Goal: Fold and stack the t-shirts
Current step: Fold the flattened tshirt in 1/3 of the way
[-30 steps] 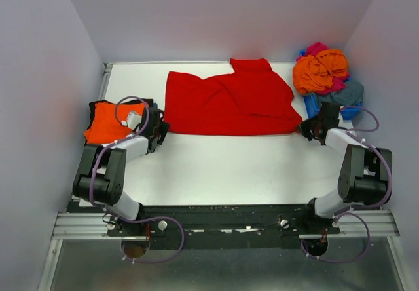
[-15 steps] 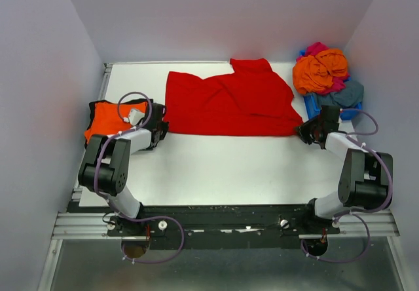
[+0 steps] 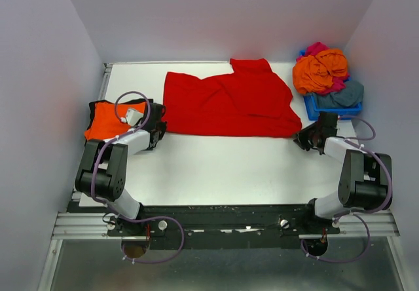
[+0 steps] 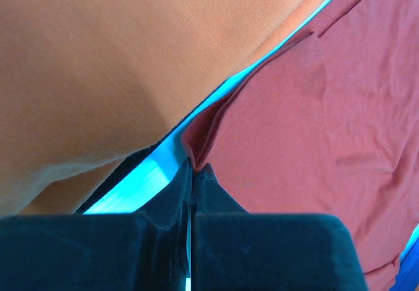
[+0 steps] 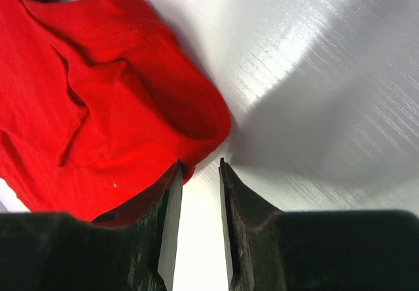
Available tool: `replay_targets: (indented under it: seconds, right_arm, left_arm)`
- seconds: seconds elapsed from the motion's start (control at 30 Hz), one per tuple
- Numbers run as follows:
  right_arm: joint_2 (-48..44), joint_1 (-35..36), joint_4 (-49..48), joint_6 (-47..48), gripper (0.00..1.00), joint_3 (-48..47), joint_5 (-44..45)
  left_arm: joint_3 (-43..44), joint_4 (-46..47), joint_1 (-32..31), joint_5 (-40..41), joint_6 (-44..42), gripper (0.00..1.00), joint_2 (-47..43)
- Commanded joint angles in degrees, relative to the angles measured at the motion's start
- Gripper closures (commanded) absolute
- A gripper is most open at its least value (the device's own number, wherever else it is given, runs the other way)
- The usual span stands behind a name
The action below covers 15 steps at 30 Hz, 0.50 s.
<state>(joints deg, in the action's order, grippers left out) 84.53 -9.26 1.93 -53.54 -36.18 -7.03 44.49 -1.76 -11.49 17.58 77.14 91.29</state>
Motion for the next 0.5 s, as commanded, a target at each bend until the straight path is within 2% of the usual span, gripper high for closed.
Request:
replay_targets:
  seconds: [0.0,0.33,0.43,0.47]
  right_arm:
    - [2.1,0.2,1.1,0.7,0.63,-3.0,2.9]
    - [6.8,0.3,5.4,1.2,0.65,-9.1,6.8]
    - [6.7,0.4,6.1,1.2,0.75,-8.8,8.2]
    - [6.4,0.4,6.2,1.4,0.86,-8.6,8.3]
  left_arm:
    - [-0.3,-1.5,-0.1,2.9,-0.9,1.00,-1.8]
    - [0.9,-3.0,0.2,5.5,-1.7,1.00,-3.7]
    - [1.0,-2.9,0.2,5.0,-1.6,1.00,-3.5]
    - [0.8,-2.7,0.2,4.8,-1.6,1.00,-3.4]
